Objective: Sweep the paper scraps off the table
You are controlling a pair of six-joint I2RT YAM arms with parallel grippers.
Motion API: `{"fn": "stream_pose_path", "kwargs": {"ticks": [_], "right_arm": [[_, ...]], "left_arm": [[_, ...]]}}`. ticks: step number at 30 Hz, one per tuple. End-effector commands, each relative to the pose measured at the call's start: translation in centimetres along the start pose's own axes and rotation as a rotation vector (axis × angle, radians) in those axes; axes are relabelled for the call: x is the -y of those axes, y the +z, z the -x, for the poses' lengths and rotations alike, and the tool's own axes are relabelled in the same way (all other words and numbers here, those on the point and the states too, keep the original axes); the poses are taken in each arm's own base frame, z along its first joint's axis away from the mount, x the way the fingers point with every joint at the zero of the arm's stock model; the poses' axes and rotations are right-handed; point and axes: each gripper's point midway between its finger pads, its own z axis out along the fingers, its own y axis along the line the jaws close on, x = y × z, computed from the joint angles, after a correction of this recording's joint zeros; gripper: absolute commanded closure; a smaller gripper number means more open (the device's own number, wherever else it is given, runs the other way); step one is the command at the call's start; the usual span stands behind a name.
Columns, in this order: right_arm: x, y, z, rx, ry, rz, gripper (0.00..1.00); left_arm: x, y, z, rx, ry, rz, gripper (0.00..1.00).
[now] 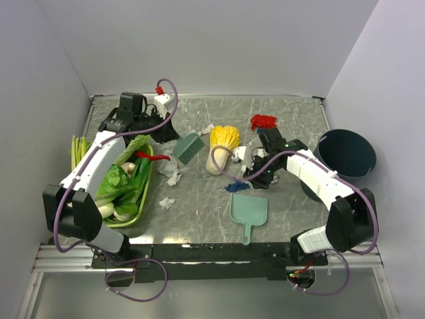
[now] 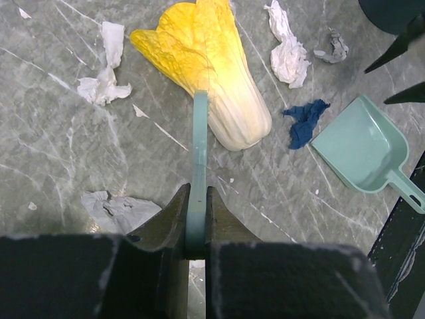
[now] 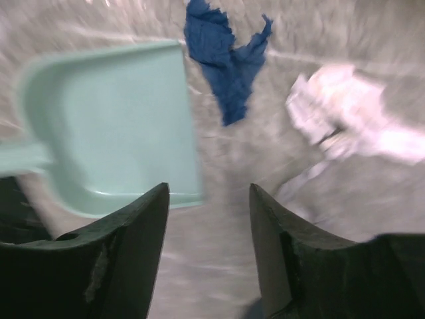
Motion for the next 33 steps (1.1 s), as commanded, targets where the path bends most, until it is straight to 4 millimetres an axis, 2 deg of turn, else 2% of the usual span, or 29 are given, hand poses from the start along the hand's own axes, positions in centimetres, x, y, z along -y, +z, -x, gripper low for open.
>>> {"fn": "stream_pose_path", "kwargs": {"ticks": [1,5,6,11,18,25,29,33], "right_arm": [[-3.3,-1.6,0.2,-0.084,0.532,0.096,0.39],[-5.2,-0.6,-2.2,-0.207,0.775,0.149,0.34],[-5.0,-0.5,-2.9,-0.215,0.823,0.148,0.3],[-3.7,0.4,-4.7,-0.27,1.014,0.165,0.31],[-3.4,1.4,-6.4,-0.346,1.096,0.21,0.35],[-4.2,2.9,-7.3,-0.41,1.134,0.288,0.46],[-4.0,3.1,-7.8,-0.43,1.146,0.258,0.61],[-4.1,3.4,-8.2,-0.457,1.155,0.254,0.6]], "left_arm": [[0.9,-1.0,1.2,0.048,0.044,-0.021,0.99],[0.7,-0.7,1.3,0.048,0.049,-0.021,0.99],[0.7,-0.7,1.3,0.047,0.046,-0.023,0.99],[0.3,-0.6,1.4,0.046,0.064,-0.012,0.99],[-0.7,-0.7,1.3,0.015,0.103,0.034,0.99],[-1.5,-1.1,2.2,0.002,0.169,0.063,0.99],[-1.9,-1.2,2.2,-0.012,0.187,0.081,0.99],[-2.0,-0.9,2.0,-0.02,0.187,0.073,0.99]]}}
